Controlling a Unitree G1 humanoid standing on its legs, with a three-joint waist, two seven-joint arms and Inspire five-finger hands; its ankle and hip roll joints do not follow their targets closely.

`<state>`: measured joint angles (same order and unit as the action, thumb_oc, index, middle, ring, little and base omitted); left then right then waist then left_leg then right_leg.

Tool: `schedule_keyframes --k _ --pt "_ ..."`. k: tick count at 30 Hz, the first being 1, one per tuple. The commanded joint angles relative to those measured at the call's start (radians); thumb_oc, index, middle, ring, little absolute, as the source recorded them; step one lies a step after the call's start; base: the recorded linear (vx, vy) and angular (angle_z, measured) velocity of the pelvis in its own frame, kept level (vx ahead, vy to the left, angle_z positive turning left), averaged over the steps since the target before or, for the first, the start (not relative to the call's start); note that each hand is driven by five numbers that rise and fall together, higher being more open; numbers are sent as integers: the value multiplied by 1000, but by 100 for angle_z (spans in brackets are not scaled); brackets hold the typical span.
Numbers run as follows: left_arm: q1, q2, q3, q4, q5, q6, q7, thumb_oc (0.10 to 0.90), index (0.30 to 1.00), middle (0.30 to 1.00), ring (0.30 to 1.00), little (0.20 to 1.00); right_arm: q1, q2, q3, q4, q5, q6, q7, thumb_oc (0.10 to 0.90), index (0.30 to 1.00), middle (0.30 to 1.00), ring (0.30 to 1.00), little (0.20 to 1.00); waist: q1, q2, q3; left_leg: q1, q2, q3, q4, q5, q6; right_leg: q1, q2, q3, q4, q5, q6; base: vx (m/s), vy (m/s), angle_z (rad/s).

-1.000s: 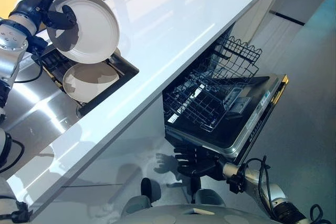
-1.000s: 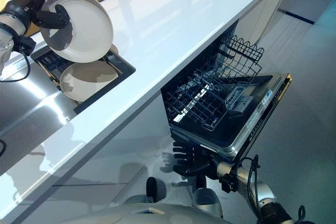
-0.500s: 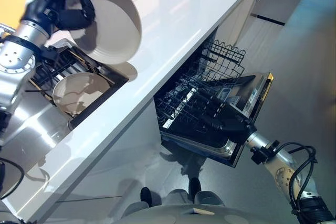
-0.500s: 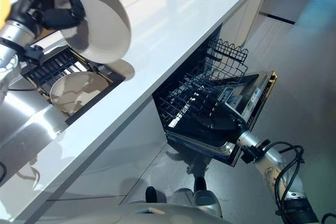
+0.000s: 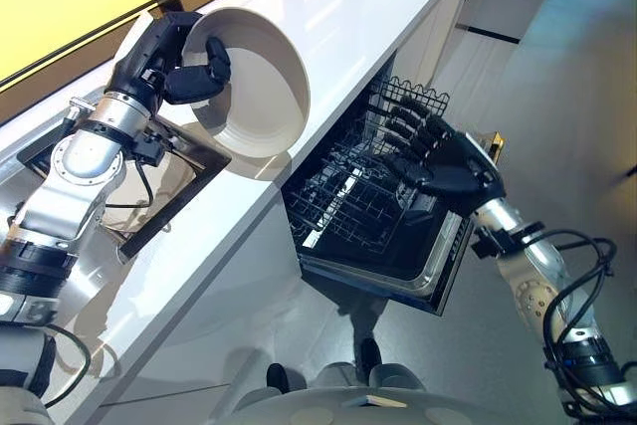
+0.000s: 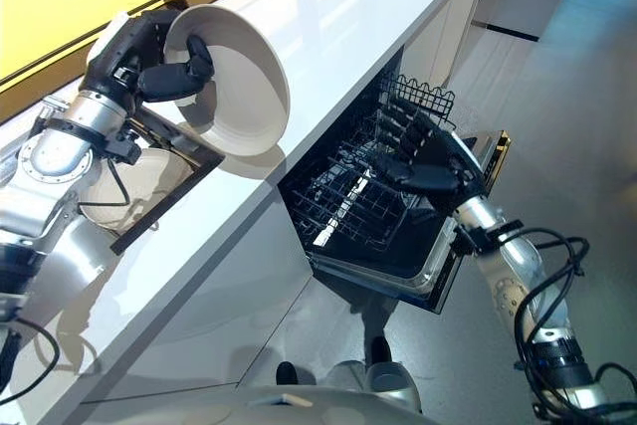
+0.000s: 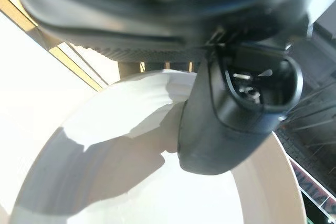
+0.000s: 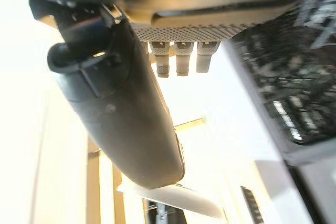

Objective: Pick up plates and place into dishwasher.

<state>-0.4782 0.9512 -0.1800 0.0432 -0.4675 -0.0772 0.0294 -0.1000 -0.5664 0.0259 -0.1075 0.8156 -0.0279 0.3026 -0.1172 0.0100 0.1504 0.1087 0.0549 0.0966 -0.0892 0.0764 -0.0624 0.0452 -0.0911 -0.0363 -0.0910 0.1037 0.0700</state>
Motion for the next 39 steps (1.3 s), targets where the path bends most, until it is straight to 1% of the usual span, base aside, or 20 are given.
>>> schedule_keyframes --k 1,3,6,9,15,22,35,39 --pt "-173 -12 57 1 32 -144 75 100 300 300 300 200 -143 -19 15 -110 12 -133 -10 800 900 900 900 900 10 11 -84 15 -91 -20 2 -63 59 49 56 -30 11 -34 7 0 0 0" --pt "-184 -35 45 -3 48 -141 82 100 300 300 300 200 -173 -12 30 -116 10 -117 -20 800 900 900 900 900 12 8 -86 15 -91 -22 2 -62 58 50 58 -30 10 -34 6 0 0 0" --pt "-202 -61 27 -2 47 -143 83 100 300 300 300 200 -210 -5 51 -114 6 -114 -28 800 900 900 900 900 15 7 -90 16 -90 -22 2 -61 55 52 57 -32 9 -34 6 0 0 0" --pt "-218 -77 14 -2 75 -147 92 100 300 300 300 200 -237 4 60 -115 6 -115 -38 800 900 900 900 900 16 5 -91 15 -89 -22 2 -60 53 52 57 -34 9 -33 6 0 0 0" --pt "-276 -104 -23 4 56 -141 99 100 300 300 300 200 -289 19 91 -112 -8 -95 -40 800 900 900 900 900 17 4 -97 14 -90 -24 2 -59 52 51 56 -36 9 -31 7 0 0 0" --pt "-318 -147 -61 -11 81 -144 123 100 300 300 300 200 -339 41 134 -105 -36 -89 -43 800 900 900 900 900 20 1 -108 12 -89 -27 2 -59 51 51 57 -37 8 -31 6 0 0 0" --pt "-429 -157 -108 -35 129 -138 181 100 300 300 300 200 -390 64 167 -114 -27 -32 -44 800 900 900 900 900 13 0 -122 12 -86 -24 2 -57 49 50 62 -29 8 -29 6 0 0 0" --pt "-450 -167 -121 -34 135 -144 190 100 300 300 300 200 -396 73 172 -114 -26 -34 -48 800 900 900 900 900 8 2 -123 13 -86 -22 2 -58 50 48 65 -22 8 -29 6 0 0 0"
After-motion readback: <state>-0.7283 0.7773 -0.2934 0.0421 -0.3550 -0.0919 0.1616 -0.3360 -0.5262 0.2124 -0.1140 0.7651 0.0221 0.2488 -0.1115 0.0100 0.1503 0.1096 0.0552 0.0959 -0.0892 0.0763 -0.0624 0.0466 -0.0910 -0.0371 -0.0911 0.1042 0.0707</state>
